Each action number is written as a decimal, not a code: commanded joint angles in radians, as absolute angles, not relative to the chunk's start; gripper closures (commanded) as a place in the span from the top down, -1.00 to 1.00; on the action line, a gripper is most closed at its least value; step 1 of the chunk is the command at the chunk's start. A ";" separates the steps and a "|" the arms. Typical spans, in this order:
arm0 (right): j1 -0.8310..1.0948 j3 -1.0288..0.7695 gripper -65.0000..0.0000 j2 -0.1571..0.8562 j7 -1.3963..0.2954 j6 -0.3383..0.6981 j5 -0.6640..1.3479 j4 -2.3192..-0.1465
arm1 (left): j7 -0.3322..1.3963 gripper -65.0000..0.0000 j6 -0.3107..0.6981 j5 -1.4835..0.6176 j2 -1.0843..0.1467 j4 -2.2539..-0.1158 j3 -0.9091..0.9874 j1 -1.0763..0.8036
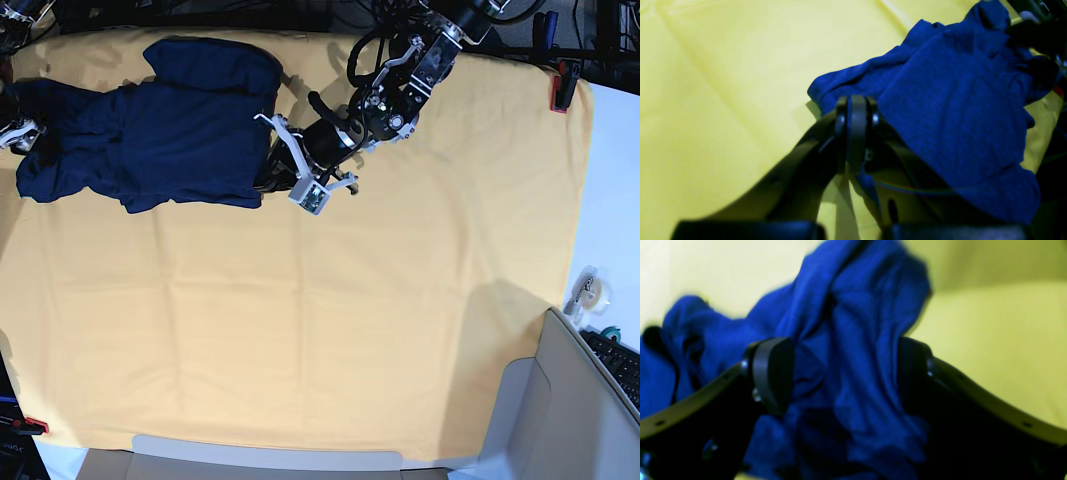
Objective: Fold the T-shirt properly
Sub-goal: 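Fold the shirt end at the right gripper over the bundle with the right gripper, then push the bundle's side with the right gripper to square it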
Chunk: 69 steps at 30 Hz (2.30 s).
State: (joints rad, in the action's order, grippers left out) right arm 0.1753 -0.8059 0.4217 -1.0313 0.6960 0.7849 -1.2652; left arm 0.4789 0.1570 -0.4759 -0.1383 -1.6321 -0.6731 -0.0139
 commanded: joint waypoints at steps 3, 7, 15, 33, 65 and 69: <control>0.225 -0.792 0.41 0.389 -1.175 0.688 0.717 -1.308 | 0.456 -1.00 0.166 -0.484 -0.131 -1.652 -0.670 -0.001; 0.229 -0.792 0.41 0.372 -1.175 0.688 0.716 -1.297 | 0.456 -1.00 0.166 -0.484 -0.131 -1.652 -0.670 -0.001; 0.183 -0.791 -0.03 0.314 -1.175 0.688 0.719 -1.297 | 0.456 -1.00 0.166 -0.484 -0.131 -1.652 -0.671 -0.001; 0.200 -0.748 -1.00 0.120 -1.382 0.680 0.814 -1.989 | 0.458 -1.00 0.166 -0.487 -0.188 -1.750 -0.650 -0.008; 0.165 -0.133 -0.47 -0.041 -1.285 0.469 0.450 -2.017 | 0.550 -1.00 0.170 -0.487 -0.188 -1.794 -0.493 -0.067; 0.168 -0.128 -0.03 -0.036 -1.285 0.470 0.456 -2.017 | 0.550 -1.00 0.170 -0.487 -0.189 -1.794 -0.493 -0.067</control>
